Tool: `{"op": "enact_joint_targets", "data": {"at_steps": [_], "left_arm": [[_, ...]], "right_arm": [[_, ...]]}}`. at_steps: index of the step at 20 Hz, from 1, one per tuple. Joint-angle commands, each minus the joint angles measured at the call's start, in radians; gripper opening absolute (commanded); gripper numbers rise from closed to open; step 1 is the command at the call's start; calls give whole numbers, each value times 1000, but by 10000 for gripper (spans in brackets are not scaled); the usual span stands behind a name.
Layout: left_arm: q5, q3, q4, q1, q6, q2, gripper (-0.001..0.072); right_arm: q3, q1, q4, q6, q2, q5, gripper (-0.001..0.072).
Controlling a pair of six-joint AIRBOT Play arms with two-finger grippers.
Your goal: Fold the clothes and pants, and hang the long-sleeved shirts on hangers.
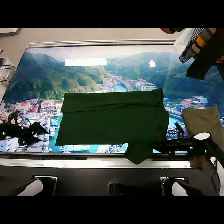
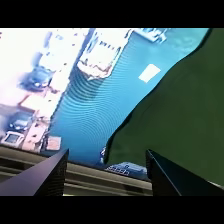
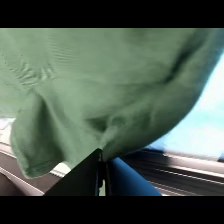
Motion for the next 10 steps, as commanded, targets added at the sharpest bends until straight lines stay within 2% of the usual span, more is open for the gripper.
{"op": "enact_joint_targets", "data": {"at_steps": [1,4,10], "left_arm": [[45,-140,-144,69,120,31,531],[61,-181,-193,38,160,29,531],[81,-195,-193,-53,156,-24,525]], "right_arm": [[0,0,13,5,59,9,32],[0,0,13,20,97,9,32],[0,0,23,19,105,36,32]]}}
